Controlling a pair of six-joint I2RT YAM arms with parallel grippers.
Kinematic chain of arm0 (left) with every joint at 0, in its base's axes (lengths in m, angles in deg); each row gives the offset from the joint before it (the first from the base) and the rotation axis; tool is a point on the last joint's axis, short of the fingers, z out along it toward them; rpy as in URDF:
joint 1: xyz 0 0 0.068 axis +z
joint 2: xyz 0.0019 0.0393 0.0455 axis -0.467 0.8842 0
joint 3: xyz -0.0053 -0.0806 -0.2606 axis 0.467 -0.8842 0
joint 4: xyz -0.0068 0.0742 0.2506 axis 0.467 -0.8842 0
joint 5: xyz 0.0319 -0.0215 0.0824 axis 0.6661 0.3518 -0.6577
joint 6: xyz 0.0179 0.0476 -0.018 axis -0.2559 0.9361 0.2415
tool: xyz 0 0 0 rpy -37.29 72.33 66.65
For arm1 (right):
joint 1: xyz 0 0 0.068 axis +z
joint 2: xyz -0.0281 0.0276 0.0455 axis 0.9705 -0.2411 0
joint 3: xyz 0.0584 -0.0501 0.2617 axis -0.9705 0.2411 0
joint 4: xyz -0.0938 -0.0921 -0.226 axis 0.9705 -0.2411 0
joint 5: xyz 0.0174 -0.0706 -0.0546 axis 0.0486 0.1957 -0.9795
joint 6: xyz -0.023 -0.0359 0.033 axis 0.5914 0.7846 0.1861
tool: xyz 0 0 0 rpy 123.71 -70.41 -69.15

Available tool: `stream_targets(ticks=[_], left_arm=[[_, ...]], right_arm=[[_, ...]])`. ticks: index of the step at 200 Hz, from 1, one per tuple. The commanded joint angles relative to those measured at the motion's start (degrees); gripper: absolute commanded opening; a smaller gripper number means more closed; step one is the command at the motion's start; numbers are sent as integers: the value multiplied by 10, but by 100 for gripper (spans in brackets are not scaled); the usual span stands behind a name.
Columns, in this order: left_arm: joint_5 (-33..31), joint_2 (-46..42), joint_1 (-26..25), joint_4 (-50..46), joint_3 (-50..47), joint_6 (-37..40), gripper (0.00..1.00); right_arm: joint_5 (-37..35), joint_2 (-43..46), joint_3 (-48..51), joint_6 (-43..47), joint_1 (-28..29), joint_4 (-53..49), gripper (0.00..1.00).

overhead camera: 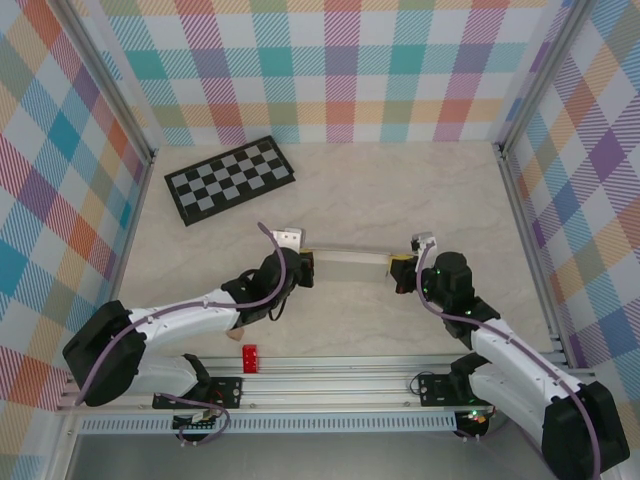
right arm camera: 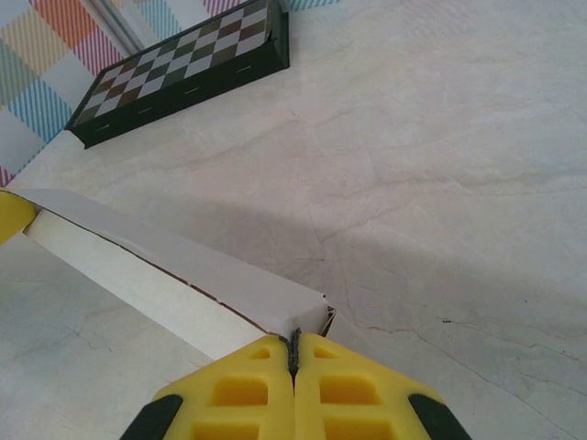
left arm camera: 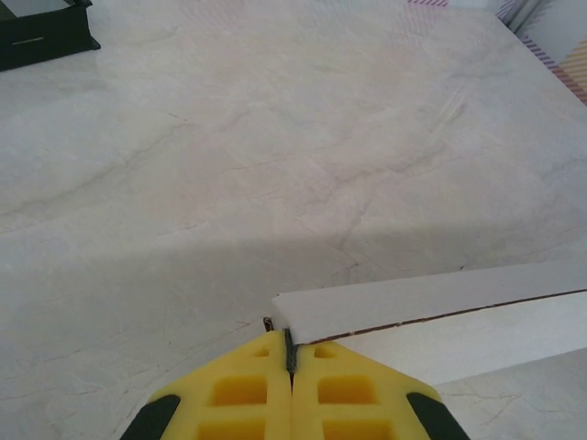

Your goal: Fold the paper box

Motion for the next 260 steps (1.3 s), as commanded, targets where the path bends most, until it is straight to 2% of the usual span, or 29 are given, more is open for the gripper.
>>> stream_targets(ticks=[1,72,111,129,150,179,219,260], left_arm=[[-39,23,-7,-87,-36,22,0],[-80,25,-8,-107,-34,37,0],[-80,40,-8,-106,-29,44,0],[-79,41,-8,-105,-28,44,0],[-77,37,-9,-106,-24,45,0],[-80,37,-10,-111,-16,48,0],[-83,34,-14,-121,-11,46,0],[-91,34,-17,-131,0,47,0]], right_arm=[[-46,-26,-9,-8,-4,-127,7],[-47,40,-44,-31,-4,-243,26],[-38,72,-96,-41,-5,-315,29],[-21,69,-144,-25,-4,-343,24],[7,19,-219,-6,-4,-355,14],[49,-77,-299,23,-3,-300,1],[72,-205,-390,43,24,-268,0],[44,-224,-372,48,68,-239,0]])
